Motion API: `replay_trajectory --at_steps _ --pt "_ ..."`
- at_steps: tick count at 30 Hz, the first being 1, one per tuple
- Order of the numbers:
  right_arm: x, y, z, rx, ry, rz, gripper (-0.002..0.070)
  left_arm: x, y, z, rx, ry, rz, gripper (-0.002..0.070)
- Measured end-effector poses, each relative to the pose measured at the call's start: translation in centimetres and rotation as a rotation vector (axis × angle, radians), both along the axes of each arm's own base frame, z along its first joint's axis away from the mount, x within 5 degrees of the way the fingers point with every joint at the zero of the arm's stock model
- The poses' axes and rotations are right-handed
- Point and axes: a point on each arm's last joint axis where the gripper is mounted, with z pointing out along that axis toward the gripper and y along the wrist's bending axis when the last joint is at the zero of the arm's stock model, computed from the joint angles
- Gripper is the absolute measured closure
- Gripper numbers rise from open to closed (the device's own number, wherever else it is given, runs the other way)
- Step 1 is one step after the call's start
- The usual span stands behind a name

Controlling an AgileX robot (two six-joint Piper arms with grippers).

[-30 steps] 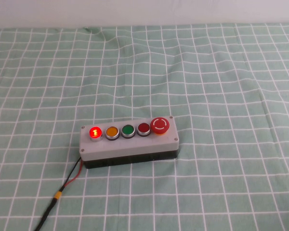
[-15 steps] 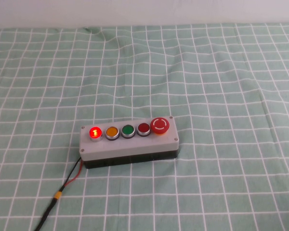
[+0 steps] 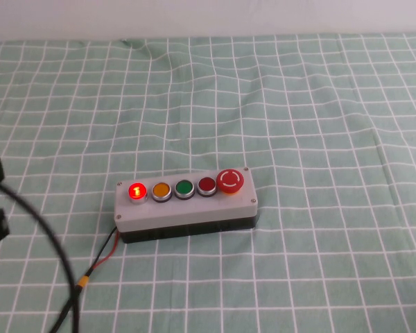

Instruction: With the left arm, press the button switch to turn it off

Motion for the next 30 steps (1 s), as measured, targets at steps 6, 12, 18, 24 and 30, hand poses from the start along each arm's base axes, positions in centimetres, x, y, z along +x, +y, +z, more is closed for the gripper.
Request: replay_trajectory --at_steps 6,12,18,24,30 --pt "0.0 0.0 0.0 0.0 0.0 0.0 0.0694 4.0 -1.5 1.4 0.139 0.191 -0.059 0.0677" --pt "0.0 0.0 0.0 0.0 0.0 0.0 0.0694 9.1 -3.6 1.2 0.18 0.362 -0.13 0.0677" --pt "0.0 0.0 0.0 0.0 0.0 0.0 0.0694 13.8 -5.3 -1.8 0.221 0.548 -0.157 0.0677" --pt "0.0 0.0 0.0 0.0 0.0 0.0 0.0694 16.2 -6.5 -4.8 0.211 0.655 -0.194 0.0677" --pt "0.0 0.0 0.0 0.0 0.0 0.0 0.0694 17.7 -7.4 -7.0 0.197 0.708 -0.234 0.0677"
